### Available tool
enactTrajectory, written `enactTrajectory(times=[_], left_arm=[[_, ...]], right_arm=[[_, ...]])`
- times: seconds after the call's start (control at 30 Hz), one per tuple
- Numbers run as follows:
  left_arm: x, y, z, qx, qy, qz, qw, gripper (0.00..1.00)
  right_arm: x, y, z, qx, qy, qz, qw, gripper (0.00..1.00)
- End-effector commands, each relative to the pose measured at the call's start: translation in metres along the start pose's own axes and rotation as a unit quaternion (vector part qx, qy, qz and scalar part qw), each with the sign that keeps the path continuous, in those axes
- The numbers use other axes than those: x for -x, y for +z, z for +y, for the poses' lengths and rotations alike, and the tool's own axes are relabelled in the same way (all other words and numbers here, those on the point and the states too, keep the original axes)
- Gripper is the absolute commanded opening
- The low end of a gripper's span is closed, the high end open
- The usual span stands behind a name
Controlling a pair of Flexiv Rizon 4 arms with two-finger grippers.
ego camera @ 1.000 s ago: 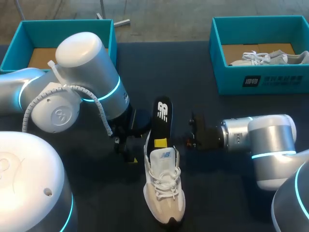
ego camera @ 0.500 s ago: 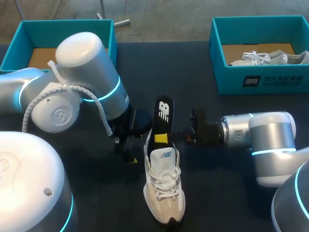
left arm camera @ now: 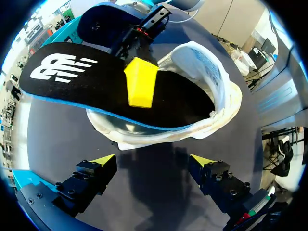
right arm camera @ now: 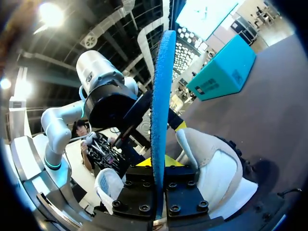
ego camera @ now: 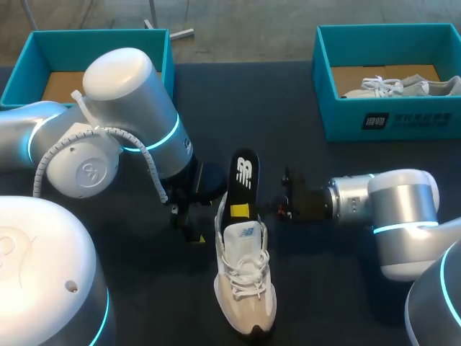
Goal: Take the shoe out of the shoebox, open the shoe tongue, remove and reinsert the insole, then place the shoe into the shoebox
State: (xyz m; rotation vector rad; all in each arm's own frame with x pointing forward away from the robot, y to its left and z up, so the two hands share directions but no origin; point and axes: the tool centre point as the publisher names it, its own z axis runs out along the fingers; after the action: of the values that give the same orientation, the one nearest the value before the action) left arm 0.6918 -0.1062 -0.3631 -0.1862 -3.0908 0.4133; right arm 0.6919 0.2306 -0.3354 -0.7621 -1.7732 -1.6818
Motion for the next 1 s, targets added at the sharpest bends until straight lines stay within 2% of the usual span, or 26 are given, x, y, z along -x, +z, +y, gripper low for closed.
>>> enactTrajectory(times=[0.03,0.3,0.5,0.53,0.67,1.0], left_arm=[[0.000,0.001,0.000,0.001,0.000,-0.001,1.000,1.00],[0.000,0.001,0.000,0.001,0.000,-0.001,1.000,1.00],[0.000,0.001,0.000,0.001,0.000,-0.001,1.000,1.00],[0.000,0.001,0.000,0.001,0.000,-0.001,1.000,1.00],[0.000,0.001,0.000,0.001,0.000,-0.001,1.000,1.00],[0.000,0.001,0.000,0.001,0.000,-0.001,1.000,1.00]], right_arm=[[-0.003,0.001,-0.012,0.003,0.004,-0.004,1.000,0.00],[-0.009,0.001,-0.023,0.001,0.014,-0.010,1.000,0.00],[-0.010,0.002,-0.021,-0.001,0.015,-0.010,1.000,0.00],[-0.010,0.003,-0.020,-0.001,0.014,-0.010,1.000,0.11],[-0.011,0.004,-0.014,-0.003,0.004,-0.008,1.000,0.29],[-0.012,0.003,0.002,0.004,-0.017,-0.013,1.000,0.39]])
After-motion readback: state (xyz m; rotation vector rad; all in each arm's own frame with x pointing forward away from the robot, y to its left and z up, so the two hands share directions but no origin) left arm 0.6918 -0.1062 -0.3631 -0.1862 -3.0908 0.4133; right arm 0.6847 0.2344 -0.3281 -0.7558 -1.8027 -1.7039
